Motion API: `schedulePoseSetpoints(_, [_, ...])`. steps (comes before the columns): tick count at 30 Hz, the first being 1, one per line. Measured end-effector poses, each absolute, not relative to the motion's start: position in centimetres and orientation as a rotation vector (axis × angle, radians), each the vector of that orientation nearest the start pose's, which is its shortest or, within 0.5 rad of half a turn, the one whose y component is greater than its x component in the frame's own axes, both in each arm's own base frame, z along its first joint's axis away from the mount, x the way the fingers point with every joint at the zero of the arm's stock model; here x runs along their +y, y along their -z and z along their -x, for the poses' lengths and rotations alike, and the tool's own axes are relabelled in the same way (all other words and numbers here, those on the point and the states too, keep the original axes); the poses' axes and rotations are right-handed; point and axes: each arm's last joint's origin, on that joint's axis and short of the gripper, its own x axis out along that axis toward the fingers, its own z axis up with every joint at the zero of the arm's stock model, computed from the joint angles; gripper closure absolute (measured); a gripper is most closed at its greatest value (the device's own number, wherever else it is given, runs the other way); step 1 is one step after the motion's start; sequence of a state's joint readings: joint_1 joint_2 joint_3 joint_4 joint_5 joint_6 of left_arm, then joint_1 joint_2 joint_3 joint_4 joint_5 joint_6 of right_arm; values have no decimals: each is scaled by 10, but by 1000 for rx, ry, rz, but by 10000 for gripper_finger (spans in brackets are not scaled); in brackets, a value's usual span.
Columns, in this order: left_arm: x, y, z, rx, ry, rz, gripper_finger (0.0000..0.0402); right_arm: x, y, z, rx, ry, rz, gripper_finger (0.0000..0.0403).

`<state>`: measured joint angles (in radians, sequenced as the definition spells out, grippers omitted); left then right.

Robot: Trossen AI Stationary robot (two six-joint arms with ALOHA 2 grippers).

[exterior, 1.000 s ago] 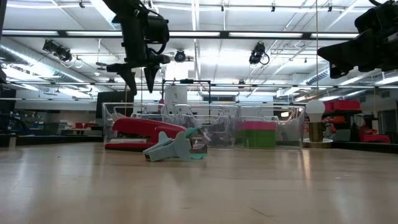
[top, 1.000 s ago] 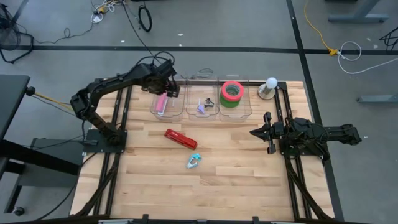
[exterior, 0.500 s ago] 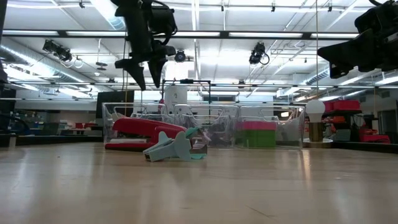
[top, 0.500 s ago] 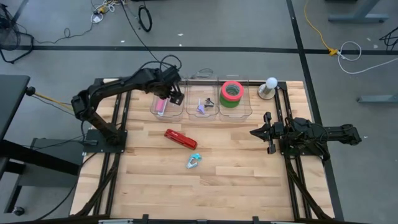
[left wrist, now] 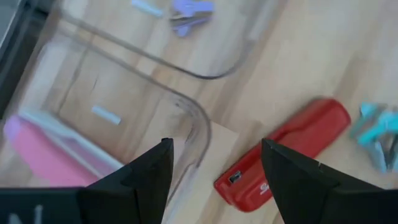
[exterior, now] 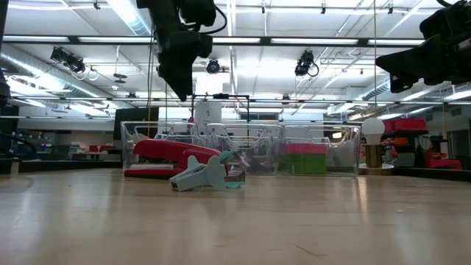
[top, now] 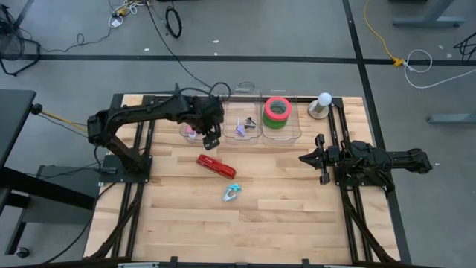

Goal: Pick and place Stapler, Stapler remover, tape
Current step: Put the red stapler into the left transparent bin

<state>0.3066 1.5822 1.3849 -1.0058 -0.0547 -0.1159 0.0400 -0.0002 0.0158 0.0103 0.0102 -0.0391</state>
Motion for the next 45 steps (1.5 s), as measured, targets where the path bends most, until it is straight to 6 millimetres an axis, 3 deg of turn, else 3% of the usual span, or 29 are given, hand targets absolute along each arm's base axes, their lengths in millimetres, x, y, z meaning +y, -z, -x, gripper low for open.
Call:
schedulePoseSetpoints(19, [35, -288, -309, 1203, 130, -365, 159, 4, -170, -97, -27, -29, 39, 385])
schedulePoseSetpoints(29, [27, -282, -316, 1200, 174, -357, 159, 4, -170, -97, -27, -29, 38, 385])
schedulePoseSetpoints(45, [27, -227, -342, 1340, 312, -238, 158, 4, -170, -97, -27, -30, 38, 385])
